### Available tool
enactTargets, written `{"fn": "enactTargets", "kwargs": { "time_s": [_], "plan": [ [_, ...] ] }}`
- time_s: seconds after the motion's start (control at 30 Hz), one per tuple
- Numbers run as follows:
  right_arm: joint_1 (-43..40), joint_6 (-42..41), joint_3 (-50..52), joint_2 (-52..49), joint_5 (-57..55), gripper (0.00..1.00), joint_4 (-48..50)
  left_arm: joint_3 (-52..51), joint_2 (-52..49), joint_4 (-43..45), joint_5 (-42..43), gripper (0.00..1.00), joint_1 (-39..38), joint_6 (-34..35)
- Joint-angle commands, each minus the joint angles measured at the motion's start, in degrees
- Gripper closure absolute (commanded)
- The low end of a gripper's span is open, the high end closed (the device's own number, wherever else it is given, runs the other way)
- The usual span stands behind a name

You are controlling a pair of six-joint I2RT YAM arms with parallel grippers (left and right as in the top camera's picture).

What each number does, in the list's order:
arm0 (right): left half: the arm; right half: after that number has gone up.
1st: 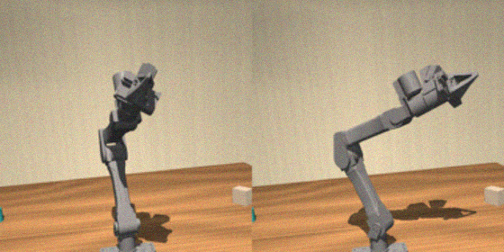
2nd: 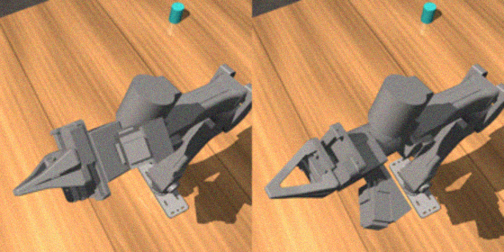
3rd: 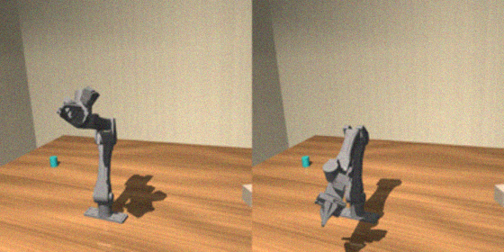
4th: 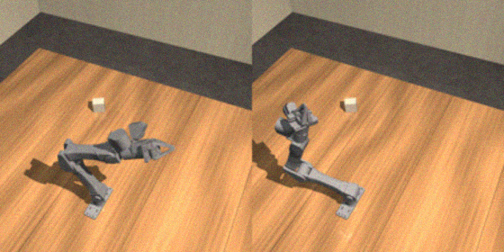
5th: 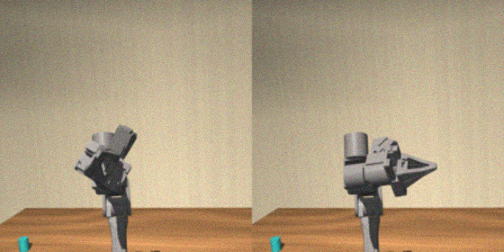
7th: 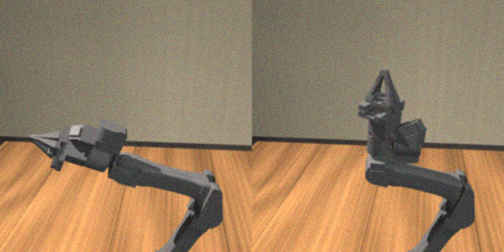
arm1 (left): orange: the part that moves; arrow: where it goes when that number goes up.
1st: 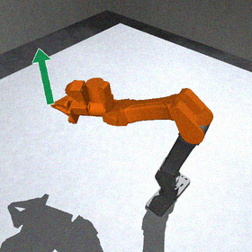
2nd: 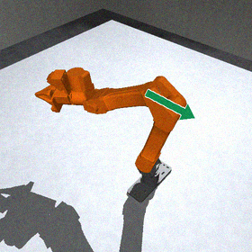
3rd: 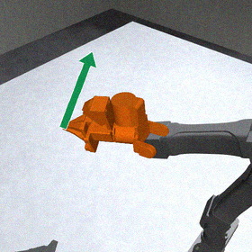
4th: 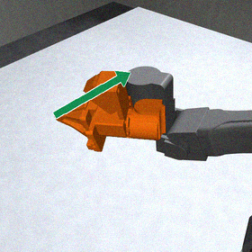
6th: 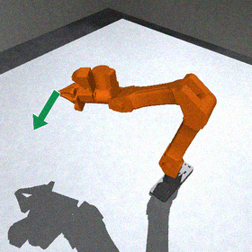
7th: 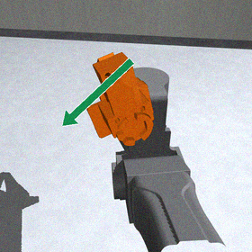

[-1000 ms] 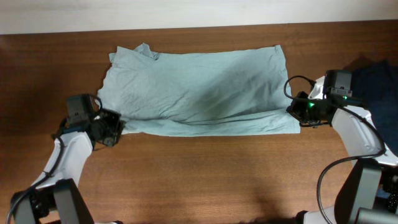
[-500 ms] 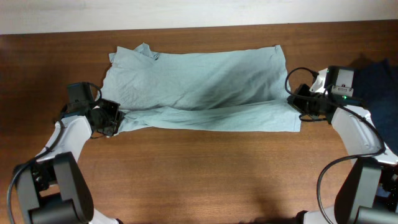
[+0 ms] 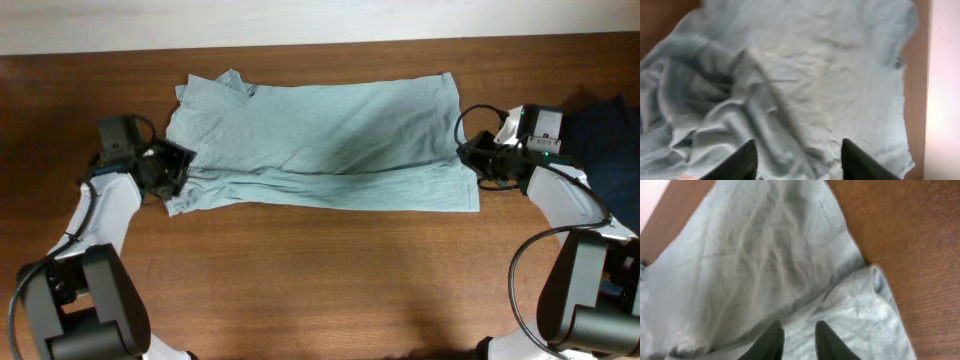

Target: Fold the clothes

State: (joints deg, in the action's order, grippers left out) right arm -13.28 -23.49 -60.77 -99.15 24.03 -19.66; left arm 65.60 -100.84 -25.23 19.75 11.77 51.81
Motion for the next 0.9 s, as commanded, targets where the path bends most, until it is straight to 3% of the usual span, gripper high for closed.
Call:
{"fn": "enactTargets", "kwargs": {
  "time_s": [0.0,0.03,0.17,0.3,0.43,0.6,0.67,0.87],
  "plan": [
    [0.4,3.3,-1.0,3.7,3.3,0.64,-2.6,6.8,-0.5,-3.8,0.0,0.41,0.0,-16.0],
    [0.4,4.3,-1.0,5.7,3.1,0.59,-4.8,9.2,-0.5,-6.1,0.2,0.40,0.0,-20.9],
    [0.6,4.8,-1.1,11.0,2.5,0.56,-12.1,14.6,-0.4,-11.2,3.7,0.41,-1.7,-36.2],
    [1.7,4.4,-1.0,12.4,2.1,0.57,-20.9,15.8,-0.4,-15.5,3.1,0.52,-7.2,-48.8],
    [4.1,4.1,-1.0,9.1,-0.4,0.75,-24.5,15.8,-0.4,-16.1,-7.4,0.62,-19.2,-65.9],
    [6.0,0.6,-1.0,3.5,-1.4,0.94,-23.8,15.8,-1.0,-13.1,-16.4,0.72,-29.5,-76.9],
    [6.1,-2.3,-1.0,1.0,-2.7,0.96,-23.1,15.8,-1.8,-12.4,-16.4,0.77,-32.3,-80.0],
    [6.1,-4.5,-1.0,-6.1,-3.8,0.96,-16.8,15.8,-5.3,-12.0,-16.1,0.89,-35.9,-81.1]
  ]
}}
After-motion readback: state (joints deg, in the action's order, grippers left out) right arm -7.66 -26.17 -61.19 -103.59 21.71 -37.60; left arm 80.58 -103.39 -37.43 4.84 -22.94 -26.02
